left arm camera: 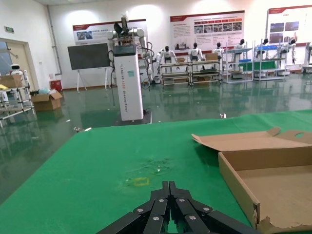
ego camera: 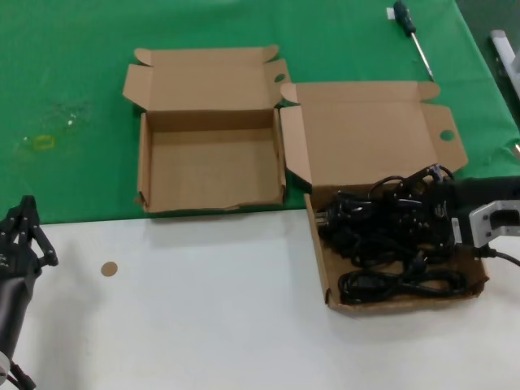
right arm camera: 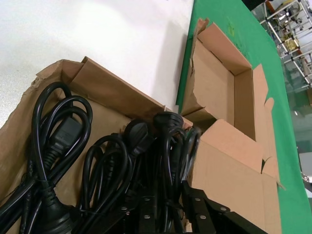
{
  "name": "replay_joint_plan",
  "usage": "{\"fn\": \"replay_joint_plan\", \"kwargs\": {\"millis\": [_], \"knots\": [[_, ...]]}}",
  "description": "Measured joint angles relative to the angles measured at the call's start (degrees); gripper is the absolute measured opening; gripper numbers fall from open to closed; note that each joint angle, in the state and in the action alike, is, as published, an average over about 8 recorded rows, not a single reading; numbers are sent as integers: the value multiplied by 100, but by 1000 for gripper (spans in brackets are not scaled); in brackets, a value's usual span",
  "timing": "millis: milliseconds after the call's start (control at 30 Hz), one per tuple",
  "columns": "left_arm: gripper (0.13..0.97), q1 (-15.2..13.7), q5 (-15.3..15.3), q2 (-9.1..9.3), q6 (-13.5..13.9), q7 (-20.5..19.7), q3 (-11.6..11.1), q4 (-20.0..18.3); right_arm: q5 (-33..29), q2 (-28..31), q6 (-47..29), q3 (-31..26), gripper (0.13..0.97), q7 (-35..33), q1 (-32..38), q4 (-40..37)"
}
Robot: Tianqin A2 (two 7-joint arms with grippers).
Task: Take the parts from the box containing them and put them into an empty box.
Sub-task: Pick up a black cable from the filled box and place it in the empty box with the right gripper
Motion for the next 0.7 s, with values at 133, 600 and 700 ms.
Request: {"fn": "replay_joint_plan", "kwargs": {"millis": [133,600,700], "knots": [[152,0,0,0,0,0,0,0,-17,28,-17,-6,284,58,-3,25],[152,0,-1,0,0,0,0,0,-77,121,-323,-61,214,489,380,6],[152,0,-1,0,0,0,0,0,-87,57,-358,-69,214,606,562,-53]]}}
